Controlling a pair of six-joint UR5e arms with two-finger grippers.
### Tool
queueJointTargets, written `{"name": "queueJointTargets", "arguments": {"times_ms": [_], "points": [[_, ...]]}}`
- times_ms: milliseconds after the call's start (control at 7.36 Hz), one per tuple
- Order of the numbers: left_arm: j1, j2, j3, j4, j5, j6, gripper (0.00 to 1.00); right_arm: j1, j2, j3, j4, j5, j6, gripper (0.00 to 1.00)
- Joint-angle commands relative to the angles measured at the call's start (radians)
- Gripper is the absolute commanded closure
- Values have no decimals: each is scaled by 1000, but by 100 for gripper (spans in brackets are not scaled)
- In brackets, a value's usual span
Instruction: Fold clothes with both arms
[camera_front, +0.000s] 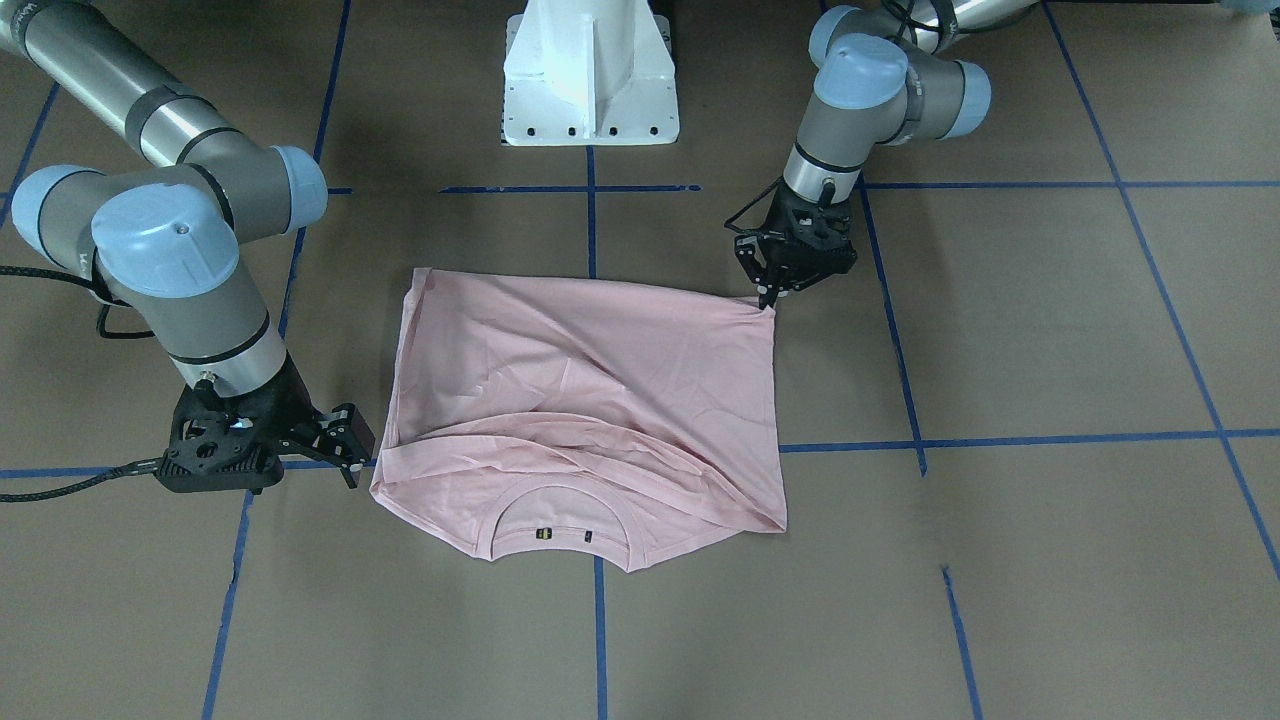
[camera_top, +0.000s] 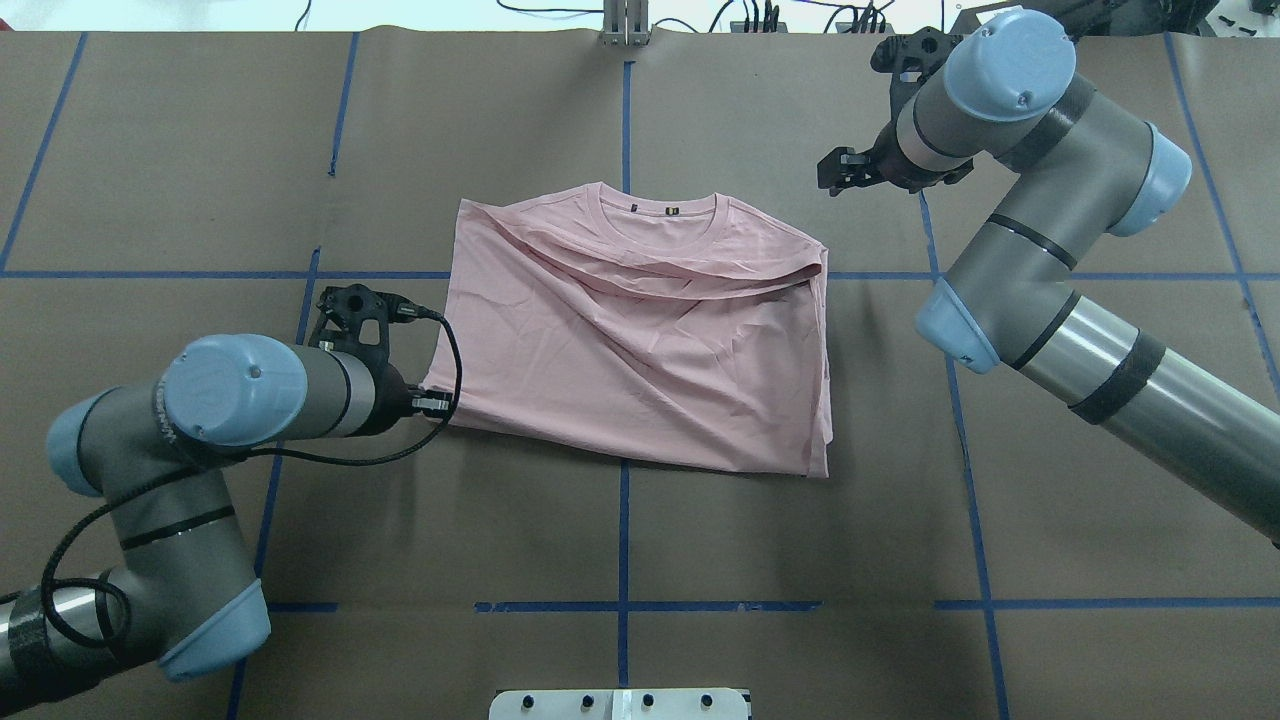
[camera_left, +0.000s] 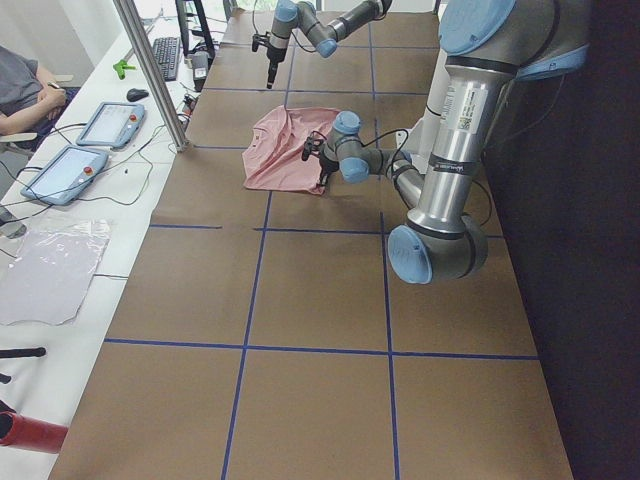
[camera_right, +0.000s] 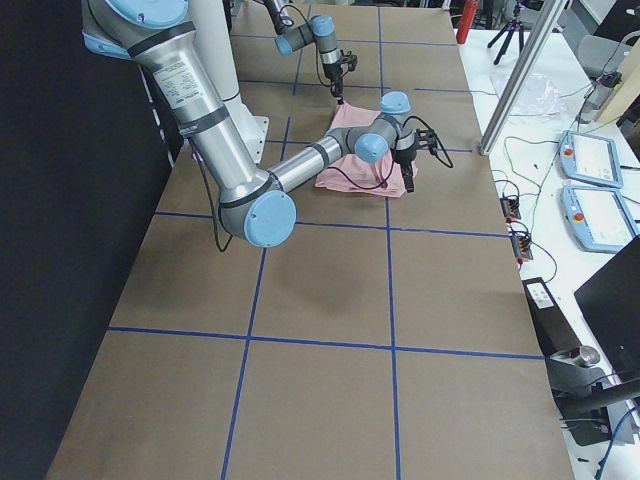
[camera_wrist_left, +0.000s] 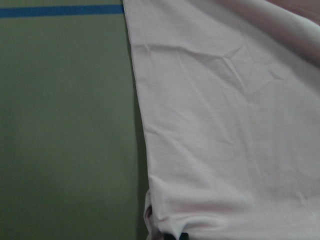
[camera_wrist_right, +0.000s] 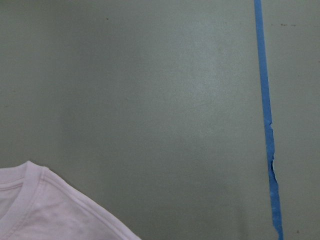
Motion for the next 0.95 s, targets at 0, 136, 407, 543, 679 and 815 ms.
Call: {"name": "queueJointTargets", "arguments": {"times_ms": [0, 136, 407, 543, 679, 815], "points": [[-159, 4, 80, -5, -2, 204, 100, -4, 6, 12, 0, -16, 1, 0], [-240, -20, 168, -16, -2, 301, 100, -11, 8, 19, 0, -25, 4, 0], [-363, -234, 482, -60, 0, 392, 100, -18, 12, 19, 0, -27, 9, 0], [-391, -364, 733, -189, 4, 407, 100, -18, 17, 20, 0, -27, 9, 0], [-414, -490, 955, -297, 35, 430, 100, -19, 19, 20, 0, -27, 9, 0], [-414, -526, 1005, -306, 46, 432, 100, -19, 17, 31, 0, -27, 9, 0]]}}
